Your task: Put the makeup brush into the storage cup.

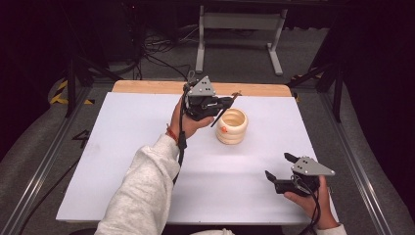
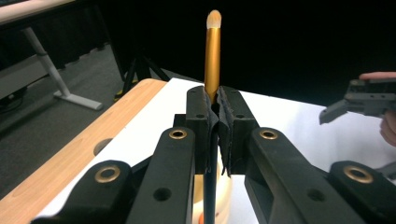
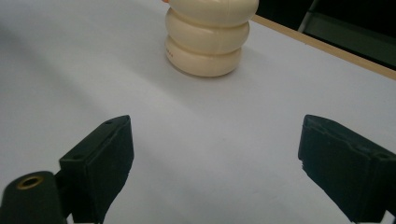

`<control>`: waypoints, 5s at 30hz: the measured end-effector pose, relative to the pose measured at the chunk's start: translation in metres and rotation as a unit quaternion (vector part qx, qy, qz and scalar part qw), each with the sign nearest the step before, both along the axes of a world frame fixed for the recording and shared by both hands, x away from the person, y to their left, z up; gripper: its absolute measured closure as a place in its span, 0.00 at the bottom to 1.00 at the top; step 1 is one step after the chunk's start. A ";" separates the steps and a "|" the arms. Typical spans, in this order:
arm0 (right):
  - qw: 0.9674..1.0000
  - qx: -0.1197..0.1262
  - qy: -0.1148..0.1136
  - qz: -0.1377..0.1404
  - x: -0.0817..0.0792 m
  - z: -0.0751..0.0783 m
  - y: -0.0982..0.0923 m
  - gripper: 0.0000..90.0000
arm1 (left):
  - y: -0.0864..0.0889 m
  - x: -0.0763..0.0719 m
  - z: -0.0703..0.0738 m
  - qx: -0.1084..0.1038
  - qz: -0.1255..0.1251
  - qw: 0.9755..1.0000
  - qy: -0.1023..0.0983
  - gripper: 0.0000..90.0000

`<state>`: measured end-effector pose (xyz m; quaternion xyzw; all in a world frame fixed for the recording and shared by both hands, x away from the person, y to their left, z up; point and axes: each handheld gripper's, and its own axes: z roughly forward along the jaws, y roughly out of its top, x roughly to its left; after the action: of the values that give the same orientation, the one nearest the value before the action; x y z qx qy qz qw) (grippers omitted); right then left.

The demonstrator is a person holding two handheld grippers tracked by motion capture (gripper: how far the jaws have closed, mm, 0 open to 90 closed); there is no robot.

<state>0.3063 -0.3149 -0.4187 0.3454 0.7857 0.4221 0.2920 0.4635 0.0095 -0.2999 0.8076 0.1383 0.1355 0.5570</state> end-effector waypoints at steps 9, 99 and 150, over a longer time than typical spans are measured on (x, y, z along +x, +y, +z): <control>1.000 -0.003 -0.002 -0.004 0.000 0.000 -0.001 0.12 | -0.012 0.005 0.001 0.005 -0.007 1.000 -0.002 0.93; 1.000 -0.016 0.001 -0.001 0.000 -0.005 0.000 0.13 | -0.052 0.051 -0.062 -0.080 0.015 0.996 0.037 0.93; 1.000 -0.023 0.000 0.002 -0.001 -0.005 0.003 0.13 | -0.049 0.054 -0.080 -0.032 0.018 0.998 0.054 0.93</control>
<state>0.3053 -0.3124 -0.4237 0.3370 0.7959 0.4043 0.2993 0.5171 -0.0397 -0.3801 0.7926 0.1872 0.0974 0.5720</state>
